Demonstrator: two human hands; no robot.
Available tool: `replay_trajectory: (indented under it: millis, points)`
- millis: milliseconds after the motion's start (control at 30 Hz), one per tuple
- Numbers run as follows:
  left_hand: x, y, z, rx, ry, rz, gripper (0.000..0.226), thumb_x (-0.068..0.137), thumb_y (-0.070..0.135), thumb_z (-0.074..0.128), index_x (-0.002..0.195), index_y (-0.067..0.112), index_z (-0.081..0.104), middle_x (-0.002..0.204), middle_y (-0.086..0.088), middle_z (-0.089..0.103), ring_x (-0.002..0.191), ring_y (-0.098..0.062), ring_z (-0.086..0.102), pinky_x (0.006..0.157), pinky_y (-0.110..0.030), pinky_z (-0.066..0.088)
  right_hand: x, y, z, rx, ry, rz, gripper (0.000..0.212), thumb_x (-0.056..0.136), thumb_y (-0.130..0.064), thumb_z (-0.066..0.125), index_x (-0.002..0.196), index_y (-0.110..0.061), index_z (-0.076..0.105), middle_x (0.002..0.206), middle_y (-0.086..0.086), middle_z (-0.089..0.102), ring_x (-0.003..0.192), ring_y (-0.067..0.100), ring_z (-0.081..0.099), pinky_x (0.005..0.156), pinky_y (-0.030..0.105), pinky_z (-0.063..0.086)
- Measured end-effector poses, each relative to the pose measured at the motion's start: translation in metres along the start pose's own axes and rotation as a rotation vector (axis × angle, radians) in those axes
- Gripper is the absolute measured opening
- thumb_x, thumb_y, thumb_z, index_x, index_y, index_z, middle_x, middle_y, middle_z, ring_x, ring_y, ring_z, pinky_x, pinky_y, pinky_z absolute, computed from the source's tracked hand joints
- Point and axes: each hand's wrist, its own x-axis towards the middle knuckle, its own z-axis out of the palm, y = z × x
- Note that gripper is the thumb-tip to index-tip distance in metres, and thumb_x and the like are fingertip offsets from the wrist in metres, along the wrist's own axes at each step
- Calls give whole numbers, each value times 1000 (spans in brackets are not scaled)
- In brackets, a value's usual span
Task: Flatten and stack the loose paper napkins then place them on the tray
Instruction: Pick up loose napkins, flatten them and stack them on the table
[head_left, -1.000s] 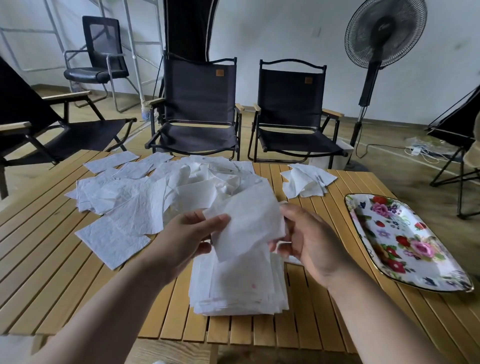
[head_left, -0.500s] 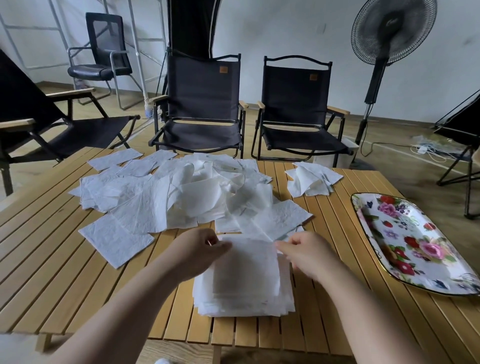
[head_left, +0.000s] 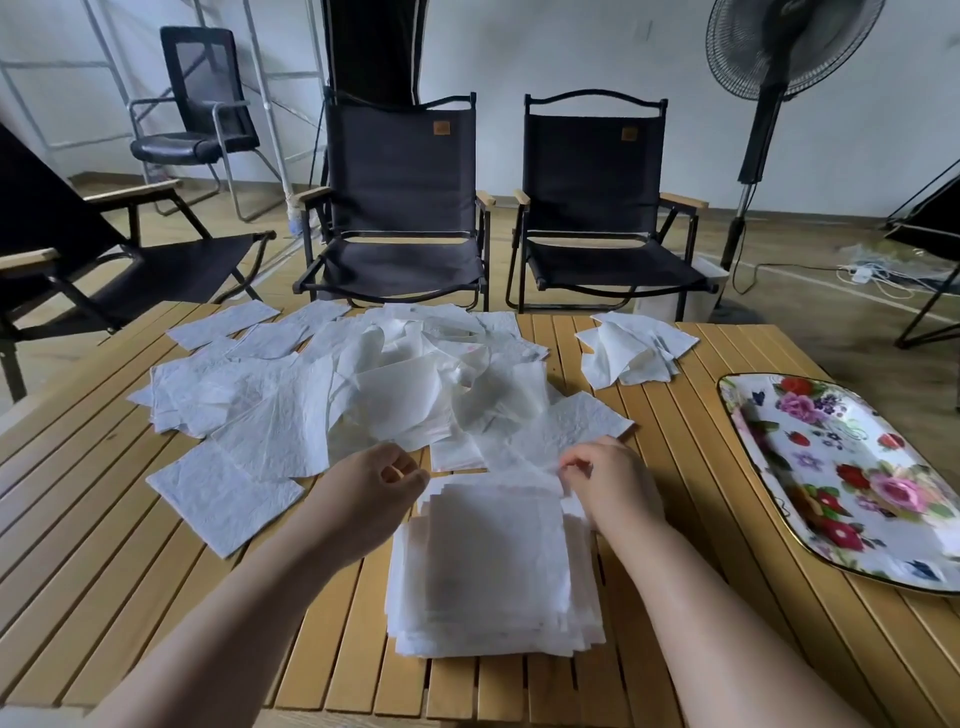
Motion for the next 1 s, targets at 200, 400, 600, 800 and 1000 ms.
replay_trajectory:
  millis: [200,400,600,800,1000]
  points:
    - [2,7,1,-34,-10,12,14,93,36,60,100,26,66,93,11,67,84,-9,62,70,-30,51,-6,-16,-32,284,177,-77,9,97,-22,65,101,-20,72,97,-6,70,82,6,62,63,15,44]
    - [-2,11,-3,-284,-43,-49,37,88,55,63,113,28,65,108,12,69,93,-6,63,80,-32,53,-40,-61,-82,1104,-9,-30,9,96,-6,60,95,-12,67,85,6,77,84,22,73,83,33,59]
    - [-17,29,-17,-991,-346,-134,41,80,51,61,111,24,65,108,6,76,108,-14,67,101,-37,45,-65,-73,-108,1615,-274,36,21,88,-2,55,107,-4,64,90,15,74,79,24,73,69,31,61]
    - [-31,38,-21,-1056,-346,-171,28,79,17,72,102,1,73,103,-17,75,87,-24,73,77,-34,61,-72,-66,-111,1187,-457,46,30,94,-24,59,116,-4,58,86,17,75,62,25,65,55,30,50]
    - [-34,26,-20,-558,-273,13,10,86,21,76,83,11,78,76,1,75,66,-8,68,59,-17,48,-68,-48,-113,371,-739,111,24,102,-26,55,101,-3,62,85,13,78,50,13,53,47,22,32]
